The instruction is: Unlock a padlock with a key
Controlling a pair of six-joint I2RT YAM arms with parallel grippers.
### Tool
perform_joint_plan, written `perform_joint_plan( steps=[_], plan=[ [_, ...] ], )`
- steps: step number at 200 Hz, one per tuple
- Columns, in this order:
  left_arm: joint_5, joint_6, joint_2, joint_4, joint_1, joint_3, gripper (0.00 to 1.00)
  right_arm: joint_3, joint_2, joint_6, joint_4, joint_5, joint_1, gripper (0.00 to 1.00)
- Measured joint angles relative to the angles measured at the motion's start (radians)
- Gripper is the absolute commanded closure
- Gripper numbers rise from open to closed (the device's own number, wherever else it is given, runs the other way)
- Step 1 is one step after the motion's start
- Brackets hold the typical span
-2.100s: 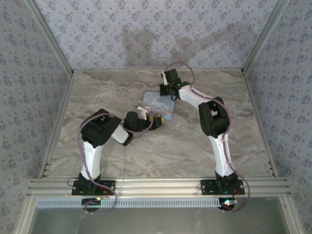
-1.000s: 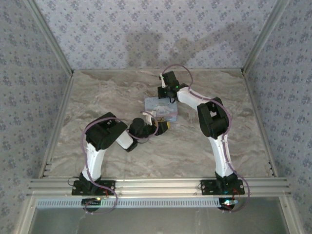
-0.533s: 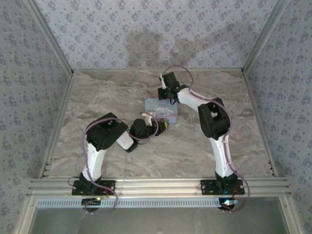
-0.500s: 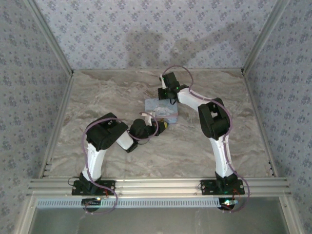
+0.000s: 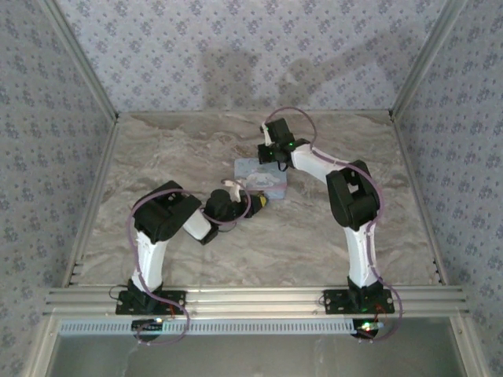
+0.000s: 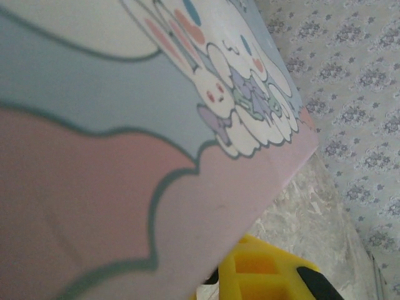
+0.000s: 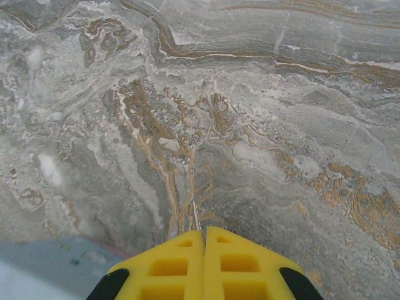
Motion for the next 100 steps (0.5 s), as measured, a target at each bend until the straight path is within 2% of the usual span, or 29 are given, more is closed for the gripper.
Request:
perform_joint_plan(
  steps=[25, 47, 100],
  plan=[
    [0.034, -0.01, -0.023, -0.053, 0.013, 0.001, 0.83, -0.018, -0.024, 0.0, 0.0, -0.01, -0.011, 1.0],
    [0.062, -0.006, -0.055, -0.14, 0.02, 0.009, 0.68, -0.037, -0.044, 0.001, 0.004, -0.01, -0.021, 1.0],
    [0.081, -0.01, -0.071, -0.172, 0.024, 0.023, 0.54, -0.14, -0.134, 0.024, 0.027, -0.021, -0.028, 1.0]
  ],
)
